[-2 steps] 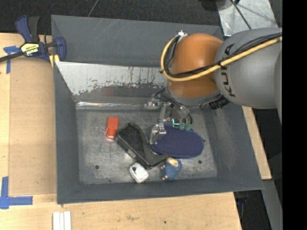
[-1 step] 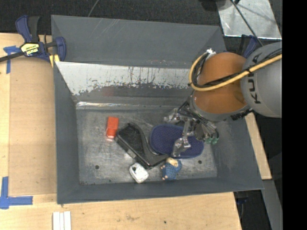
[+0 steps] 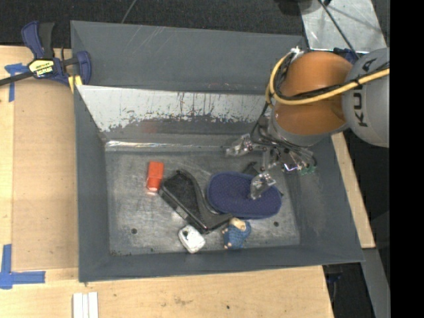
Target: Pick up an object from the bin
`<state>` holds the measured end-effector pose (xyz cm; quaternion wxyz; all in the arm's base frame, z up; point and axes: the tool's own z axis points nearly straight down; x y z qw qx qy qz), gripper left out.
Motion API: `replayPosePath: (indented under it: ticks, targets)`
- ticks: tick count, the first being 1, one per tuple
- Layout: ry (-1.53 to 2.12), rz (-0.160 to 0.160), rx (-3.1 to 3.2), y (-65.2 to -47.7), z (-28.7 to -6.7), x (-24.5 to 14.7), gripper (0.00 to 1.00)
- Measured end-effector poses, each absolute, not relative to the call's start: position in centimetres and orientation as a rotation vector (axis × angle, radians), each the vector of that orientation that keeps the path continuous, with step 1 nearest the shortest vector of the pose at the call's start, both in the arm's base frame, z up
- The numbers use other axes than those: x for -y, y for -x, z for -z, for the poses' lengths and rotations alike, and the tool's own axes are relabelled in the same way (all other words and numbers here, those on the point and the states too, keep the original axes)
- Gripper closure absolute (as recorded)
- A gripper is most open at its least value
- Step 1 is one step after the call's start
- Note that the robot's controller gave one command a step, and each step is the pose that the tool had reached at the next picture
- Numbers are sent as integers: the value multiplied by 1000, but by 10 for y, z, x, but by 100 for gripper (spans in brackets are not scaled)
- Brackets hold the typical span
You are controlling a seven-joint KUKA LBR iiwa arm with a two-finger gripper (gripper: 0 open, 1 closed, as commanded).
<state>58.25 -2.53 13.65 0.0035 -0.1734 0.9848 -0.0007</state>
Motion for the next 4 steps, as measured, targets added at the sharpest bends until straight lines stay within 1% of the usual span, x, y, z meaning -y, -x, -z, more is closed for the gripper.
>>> replayPosePath:
  ticks: [1, 2, 3, 4]
  targets:
    - [409, 0, -3107, -586, -134, 18, 0]
    - [500, 6, -3087, -594, -88, 12, 0]
    - [439, -2, -3098, -593, -79, 20, 0]
    - [440, 1, -3108, -592, -81, 22, 100]
